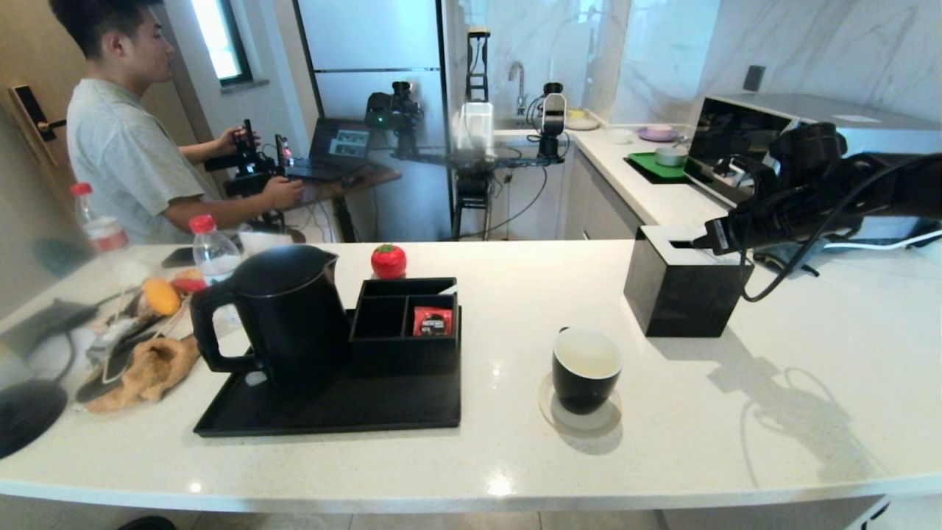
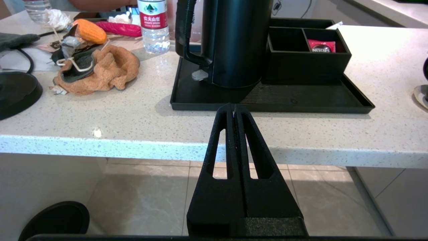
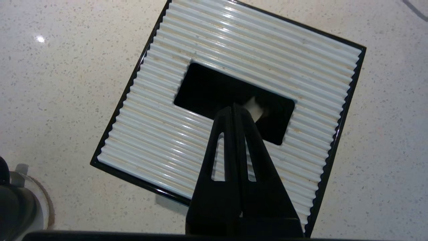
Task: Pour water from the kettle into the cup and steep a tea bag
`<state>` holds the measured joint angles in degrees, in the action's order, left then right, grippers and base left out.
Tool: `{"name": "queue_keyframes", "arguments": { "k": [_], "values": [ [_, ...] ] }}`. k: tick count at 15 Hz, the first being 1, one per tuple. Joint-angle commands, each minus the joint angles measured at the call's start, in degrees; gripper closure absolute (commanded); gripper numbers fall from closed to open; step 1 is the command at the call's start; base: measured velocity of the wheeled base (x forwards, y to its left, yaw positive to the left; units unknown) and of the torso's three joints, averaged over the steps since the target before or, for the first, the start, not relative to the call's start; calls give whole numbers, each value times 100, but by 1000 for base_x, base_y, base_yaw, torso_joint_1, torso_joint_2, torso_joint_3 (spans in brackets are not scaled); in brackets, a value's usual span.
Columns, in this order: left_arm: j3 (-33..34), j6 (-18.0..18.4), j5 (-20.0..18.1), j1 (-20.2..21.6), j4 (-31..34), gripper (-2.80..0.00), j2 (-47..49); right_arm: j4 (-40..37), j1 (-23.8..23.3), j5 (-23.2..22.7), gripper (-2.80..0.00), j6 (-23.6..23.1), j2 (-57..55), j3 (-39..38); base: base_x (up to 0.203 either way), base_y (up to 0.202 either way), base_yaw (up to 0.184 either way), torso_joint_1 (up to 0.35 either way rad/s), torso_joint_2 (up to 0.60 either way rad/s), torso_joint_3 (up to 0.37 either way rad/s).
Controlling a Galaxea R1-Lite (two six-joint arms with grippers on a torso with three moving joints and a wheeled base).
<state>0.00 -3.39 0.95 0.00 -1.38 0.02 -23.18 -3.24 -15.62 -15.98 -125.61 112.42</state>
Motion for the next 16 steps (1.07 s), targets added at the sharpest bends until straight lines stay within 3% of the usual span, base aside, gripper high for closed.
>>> {"name": "queue_keyframes", "arguments": {
  "k": [1, 12, 16],
  "values": [
    [0, -4, 2, 0, -6, 0, -2, 46, -1, -12, 0, -10, -7, 8, 0, 0, 0, 0, 0, 0],
    [0, -4, 2, 0, -3, 0, -2, 80, -106, -24, 0, 90, 849, -99, 0, 0, 0, 0, 0, 0],
    [0, -4, 2, 0, -3, 0, -2, 55, -177, -49, 0, 264, 1777, -975, 0, 0, 0, 0, 0, 0]
  ]
}}
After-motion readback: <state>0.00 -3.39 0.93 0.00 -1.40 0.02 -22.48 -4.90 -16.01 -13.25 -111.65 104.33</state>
